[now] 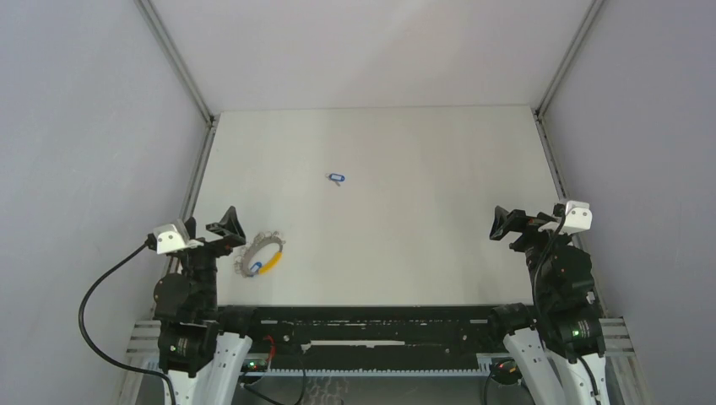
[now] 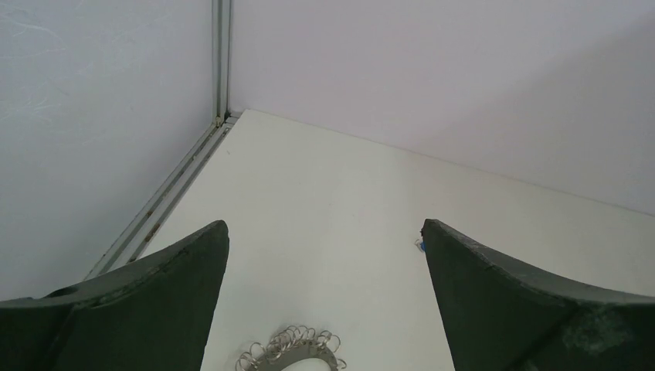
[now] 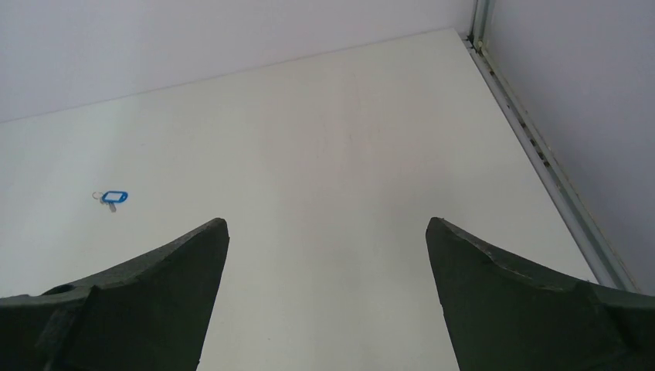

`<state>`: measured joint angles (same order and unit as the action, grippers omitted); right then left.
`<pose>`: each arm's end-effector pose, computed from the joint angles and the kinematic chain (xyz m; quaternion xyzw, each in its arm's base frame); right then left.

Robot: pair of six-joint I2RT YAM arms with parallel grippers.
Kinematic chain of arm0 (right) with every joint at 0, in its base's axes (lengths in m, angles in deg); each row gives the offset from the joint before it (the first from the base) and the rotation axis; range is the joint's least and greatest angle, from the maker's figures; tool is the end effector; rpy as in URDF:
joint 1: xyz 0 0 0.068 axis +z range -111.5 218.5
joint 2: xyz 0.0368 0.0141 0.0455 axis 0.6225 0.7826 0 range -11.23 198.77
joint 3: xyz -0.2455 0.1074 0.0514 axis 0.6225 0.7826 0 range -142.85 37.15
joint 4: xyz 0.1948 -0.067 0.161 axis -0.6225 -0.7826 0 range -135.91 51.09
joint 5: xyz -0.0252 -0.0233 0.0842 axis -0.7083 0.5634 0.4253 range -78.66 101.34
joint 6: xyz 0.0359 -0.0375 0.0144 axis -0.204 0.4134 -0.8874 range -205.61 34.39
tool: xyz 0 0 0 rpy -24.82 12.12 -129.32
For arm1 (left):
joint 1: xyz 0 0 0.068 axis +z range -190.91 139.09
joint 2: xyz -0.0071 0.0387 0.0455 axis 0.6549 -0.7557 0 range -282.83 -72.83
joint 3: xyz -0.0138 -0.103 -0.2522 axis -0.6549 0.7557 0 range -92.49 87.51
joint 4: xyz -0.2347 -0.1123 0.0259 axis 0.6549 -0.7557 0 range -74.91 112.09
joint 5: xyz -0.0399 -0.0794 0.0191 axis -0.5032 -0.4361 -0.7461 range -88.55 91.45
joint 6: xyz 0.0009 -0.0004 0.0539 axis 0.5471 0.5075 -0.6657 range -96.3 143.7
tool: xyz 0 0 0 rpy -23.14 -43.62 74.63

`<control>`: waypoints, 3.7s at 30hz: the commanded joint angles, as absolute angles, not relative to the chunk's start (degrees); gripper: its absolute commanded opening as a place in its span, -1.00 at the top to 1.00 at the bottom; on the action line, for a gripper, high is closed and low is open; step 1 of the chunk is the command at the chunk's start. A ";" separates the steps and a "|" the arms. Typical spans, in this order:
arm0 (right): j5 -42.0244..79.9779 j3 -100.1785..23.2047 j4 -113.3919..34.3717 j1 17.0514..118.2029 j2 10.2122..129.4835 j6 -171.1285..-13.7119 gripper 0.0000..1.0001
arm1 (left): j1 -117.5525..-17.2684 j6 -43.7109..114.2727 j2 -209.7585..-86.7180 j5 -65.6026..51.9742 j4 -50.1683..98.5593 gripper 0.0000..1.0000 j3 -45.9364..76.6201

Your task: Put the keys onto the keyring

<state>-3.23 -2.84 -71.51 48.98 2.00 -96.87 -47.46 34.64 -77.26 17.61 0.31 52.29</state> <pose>0.0632 0.0027 0.3268 0.0900 0.7356 0.0330 0.6706 0.0443 0.0050 0.3277 -0.1315 0.6384 -0.0242 0.7580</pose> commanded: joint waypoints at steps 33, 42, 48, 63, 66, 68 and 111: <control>2.81 -2.59 -68.09 47.30 1.45 -97.65 -1.00 | -46.62 66.65 -103.75 10.83 -3.04 -0.99 61.33; 2.00 -2.60 -68.40 47.30 0.44 -97.49 -1.00 | -46.61 68.33 -119.53 6.97 9.53 -0.99 67.34; 2.45 -2.32 -68.04 47.29 0.02 -97.39 -1.00 | -46.71 68.08 -126.56 5.91 15.25 -0.94 68.66; 2.60 -2.23 -67.84 47.38 -1.85 -97.47 -1.00 | -58.95 69.22 -143.10 -0.68 20.27 -0.88 62.91; 2.81 -2.16 -67.67 47.39 -2.18 -97.47 -1.00 | -64.15 70.24 -148.74 -3.07 22.35 -0.84 58.89; 2.81 -2.19 -67.64 47.38 -2.26 -97.47 -1.00 | -67.88 70.08 -153.00 -4.30 23.27 -0.81 55.18; 35.00 -1.26 -50.36 54.31 32.54 -95.93 -0.92 | -75.01 58.34 -139.97 1.33 20.08 -0.84 55.50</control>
<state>32.88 -0.83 -59.51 50.38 26.55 -98.14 -77.55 57.37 -143.83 2.75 14.15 52.00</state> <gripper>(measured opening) 0.975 0.918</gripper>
